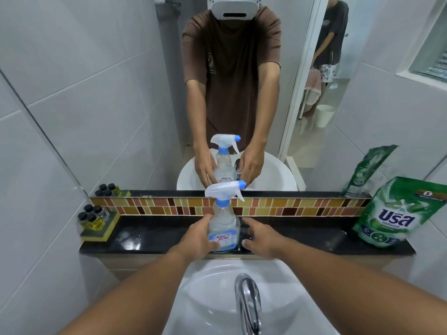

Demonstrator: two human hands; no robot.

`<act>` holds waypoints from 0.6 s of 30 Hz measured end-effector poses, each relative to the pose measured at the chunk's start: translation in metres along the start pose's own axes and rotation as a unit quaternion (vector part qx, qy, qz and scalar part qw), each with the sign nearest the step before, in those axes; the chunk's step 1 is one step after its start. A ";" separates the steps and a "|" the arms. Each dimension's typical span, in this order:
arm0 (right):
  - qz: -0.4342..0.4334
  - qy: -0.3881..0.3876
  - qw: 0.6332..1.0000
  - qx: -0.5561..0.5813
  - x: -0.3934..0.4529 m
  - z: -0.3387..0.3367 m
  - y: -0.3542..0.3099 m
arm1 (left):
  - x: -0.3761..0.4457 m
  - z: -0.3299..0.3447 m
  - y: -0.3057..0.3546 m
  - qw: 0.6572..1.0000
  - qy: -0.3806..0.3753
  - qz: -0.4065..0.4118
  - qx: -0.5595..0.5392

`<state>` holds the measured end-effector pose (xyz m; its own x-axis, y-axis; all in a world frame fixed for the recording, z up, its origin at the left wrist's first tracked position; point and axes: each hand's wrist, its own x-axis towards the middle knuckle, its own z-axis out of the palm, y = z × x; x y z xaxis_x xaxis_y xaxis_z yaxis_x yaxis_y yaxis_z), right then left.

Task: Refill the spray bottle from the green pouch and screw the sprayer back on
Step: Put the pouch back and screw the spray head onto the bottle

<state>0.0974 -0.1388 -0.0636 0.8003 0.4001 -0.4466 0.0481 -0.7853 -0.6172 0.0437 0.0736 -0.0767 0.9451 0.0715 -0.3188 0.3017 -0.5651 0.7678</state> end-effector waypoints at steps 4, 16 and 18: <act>-0.020 0.024 0.996 0.083 0.008 0.018 -0.012 | 0.002 0.004 -0.001 1.000 0.021 -0.005 0.004; -0.109 0.026 0.989 0.095 0.029 0.071 -0.113 | -0.033 -0.100 -0.030 0.995 0.073 -0.052 0.048; -0.121 0.027 0.989 0.080 0.037 0.091 -0.139 | -0.043 -0.122 -0.046 0.992 0.093 -0.068 0.041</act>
<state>0.0659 0.0276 -0.0531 0.8082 0.5372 -0.2413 0.1501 -0.5841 -0.7977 0.0041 0.1965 -0.0305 0.9051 0.2983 -0.3031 0.4248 -0.6036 0.6746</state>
